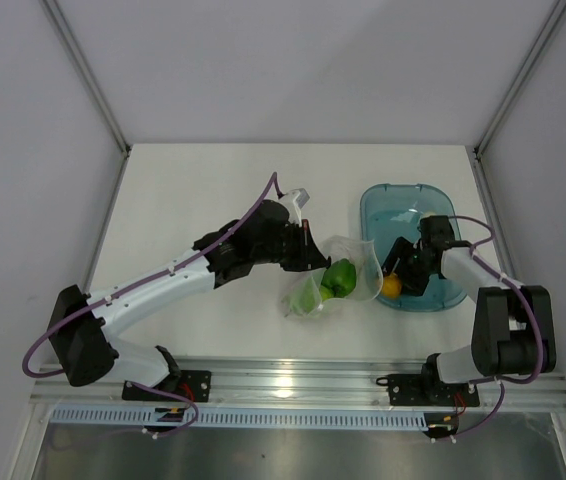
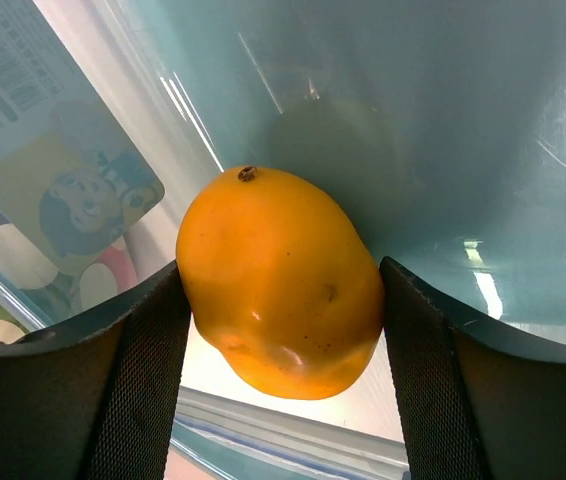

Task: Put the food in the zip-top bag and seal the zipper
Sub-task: Pick up the fake fruit from the bin, then place the fake fruit in the zipper food storage bag.

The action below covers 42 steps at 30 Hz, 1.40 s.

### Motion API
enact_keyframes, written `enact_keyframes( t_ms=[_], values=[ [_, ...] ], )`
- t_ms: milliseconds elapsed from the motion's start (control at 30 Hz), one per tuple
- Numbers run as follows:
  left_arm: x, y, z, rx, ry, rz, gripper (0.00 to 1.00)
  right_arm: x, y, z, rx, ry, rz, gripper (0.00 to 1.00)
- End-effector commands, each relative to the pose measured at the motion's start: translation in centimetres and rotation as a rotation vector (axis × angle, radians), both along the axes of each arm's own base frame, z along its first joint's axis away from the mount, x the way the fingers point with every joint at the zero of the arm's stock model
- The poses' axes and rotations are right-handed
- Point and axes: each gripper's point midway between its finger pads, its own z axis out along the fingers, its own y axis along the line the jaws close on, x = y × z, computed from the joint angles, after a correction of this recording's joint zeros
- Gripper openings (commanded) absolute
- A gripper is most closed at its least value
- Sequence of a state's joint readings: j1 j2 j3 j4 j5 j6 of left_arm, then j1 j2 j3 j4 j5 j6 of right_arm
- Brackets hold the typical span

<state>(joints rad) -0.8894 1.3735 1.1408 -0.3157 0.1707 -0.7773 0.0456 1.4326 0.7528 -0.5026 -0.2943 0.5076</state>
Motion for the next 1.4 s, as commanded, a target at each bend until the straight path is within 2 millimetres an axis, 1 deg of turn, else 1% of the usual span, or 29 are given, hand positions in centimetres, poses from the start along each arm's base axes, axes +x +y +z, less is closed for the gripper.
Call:
enact_keyframes(
  t_ms=[0, 33, 100, 133, 200, 233, 267, 300, 367, 400, 433, 467, 500, 533, 567, 633, 667, 733, 767, 867, 900, 1033, 1100, 1133, 1167, 1200, 1300, 1333, 1367],
  values=[
    [-0.1, 0.1, 2.3, -0.059, -0.047, -0.009, 0.01, 0.5, -0.3, 1.1, 0.0, -0.043, -0.016, 0.57],
    [-0.1, 0.0, 2.4, -0.062, -0.048, -0.01, 0.01, 0.9, -0.8, 1.8, -0.017, -0.059, -0.028, 0.55],
    [-0.1, 0.0, 2.4, -0.062, -0.048, -0.011, 0.01, 1.0, -1.4, 3.5, -0.033, -0.093, -0.044, 0.52],
    [-0.1, 0.0, 2.4, -0.064, -0.049, -0.011, 0.01, 1.1, -1.8, 4.2, -0.046, -0.108, -0.045, 0.46],
    [0.0, 0.0, 2.4, -0.063, -0.049, -0.01, 0.01, 1.4, -2.4, 7.1, -0.082, -0.17, -0.055, 0.41],
    [0.0, 0.0, 2.4, -0.062, -0.048, -0.01, 0.0, 1.5, -2.7, 8.1, -0.097, -0.193, -0.049, 0.35],
    [-0.1, 0.0, 2.3, -0.062, -0.046, -0.011, 0.01, 0.9, -2.9, 8.8, -0.108, -0.185, -0.048, 0.33],
    [0.0, 0.0, 2.3, -0.062, -0.046, -0.011, 0.01, 1.5, -3.0, 11.3, -0.116, -0.252, -0.052, 0.3],
    [0.0, -0.1, 2.3, -0.062, -0.045, -0.011, 0.01, 0.9, -2.9, 13.4, -0.11, -0.284, -0.037, 0.29],
    [0.0, -0.1, 2.2, -0.06, -0.045, -0.009, 0.01, 1.2, -2.7, 15.5, -0.1, -0.334, -0.034, 0.29],
    [0.0, -0.1, 2.2, -0.061, -0.045, -0.011, 0.0, 0.8, -2.3, 17.1, -0.094, -0.381, -0.02, 0.29],
    [0.0, -0.1, 2.2, -0.062, -0.045, -0.011, 0.01, 0.4, -2.0, 18.1, -0.095, -0.402, -0.004, 0.29],
    [0.0, -0.2, 2.2, -0.062, -0.044, -0.011, 0.01, 0.4, -1.6, 20.0, -0.1, -0.453, 0.006, 0.29],
    [0.1, -0.2, 2.1, -0.061, -0.042, -0.011, 0.01, 0.2, -1.1, 21.0, -0.102, -0.483, 0.02, 0.29],
    [0.1, -0.3, 2.0, -0.061, -0.041, -0.013, 0.01, -0.6, 0.0, 22.0, -0.094, -0.507, 0.057, 0.29],
    [0.1, -0.3, 2.0, -0.059, -0.041, -0.013, 0.01, -1.2, 0.9, 23.9, -0.094, -0.554, 0.079, 0.3],
    [0.1, -0.4, 1.9, -0.057, -0.039, -0.015, 0.01, -1.9, 2.2, 24.5, -0.079, -0.57, 0.121, 0.31],
    [0.1, -0.4, 1.7, -0.054, -0.033, -0.015, 0.01, -2.5, 3.1, 25.5, -0.074, -0.588, 0.14, 0.32],
    [0.2, -0.5, 1.8, -0.057, -0.036, -0.015, 0.01, -3.1, 4.1, 25.7, -0.065, -0.595, 0.178, 0.33],
    [0.2, -0.5, 1.8, -0.056, -0.038, -0.015, 0.01, -3.6, 5.1, 26.3, -0.071, -0.613, 0.202, 0.34],
    [0.2, -0.5, 1.9, -0.058, -0.037, -0.015, 0.0, -4.0, 6.0, 26.3, -0.064, -0.613, 0.234, 0.34],
    [0.2, -0.5, 2.1, -0.058, -0.038, -0.014, 0.01, -4.7, 8.3, 25.9, -0.032, -0.601, 0.299, 0.36],
    [0.2, -0.5, 2.1, -0.056, -0.037, -0.013, 0.01, -4.6, 8.7, 25.3, -0.059, -0.593, 0.305, 0.39],
    [0.2, -0.5, 2.2, -0.056, -0.039, -0.015, 0.01, -4.8, 9.3, 24.7, -0.067, -0.577, 0.326, 0.46],
    [0.2, -0.5, 2.3, -0.056, -0.038, -0.015, 0.01, -4.7, 9.5, 24.4, -0.076, -0.57, 0.331, 0.52],
    [0.2, -0.5, 2.4, -0.058, -0.04, -0.015, 0.0, -4.6, 9.6, 23.9, -0.087, -0.562, 0.336, 0.58],
    [0.2, -0.5, 2.5, -0.059, -0.041, -0.013, 0.01, -3.7, 9.7, 23.1, -0.126, -0.548, 0.337, 0.72],
    [0.1, -0.4, 2.5, -0.057, -0.042, -0.016, 0.01, -3.3, 9.7, 22.6, -0.146, -0.533, 0.338, 0.79],
    [0.2, -0.4, 2.6, -0.058, -0.044, -0.015, 0.01, -3.0, 9.7, 22.5, -0.158, -0.533, 0.338, 0.8]
  ],
)
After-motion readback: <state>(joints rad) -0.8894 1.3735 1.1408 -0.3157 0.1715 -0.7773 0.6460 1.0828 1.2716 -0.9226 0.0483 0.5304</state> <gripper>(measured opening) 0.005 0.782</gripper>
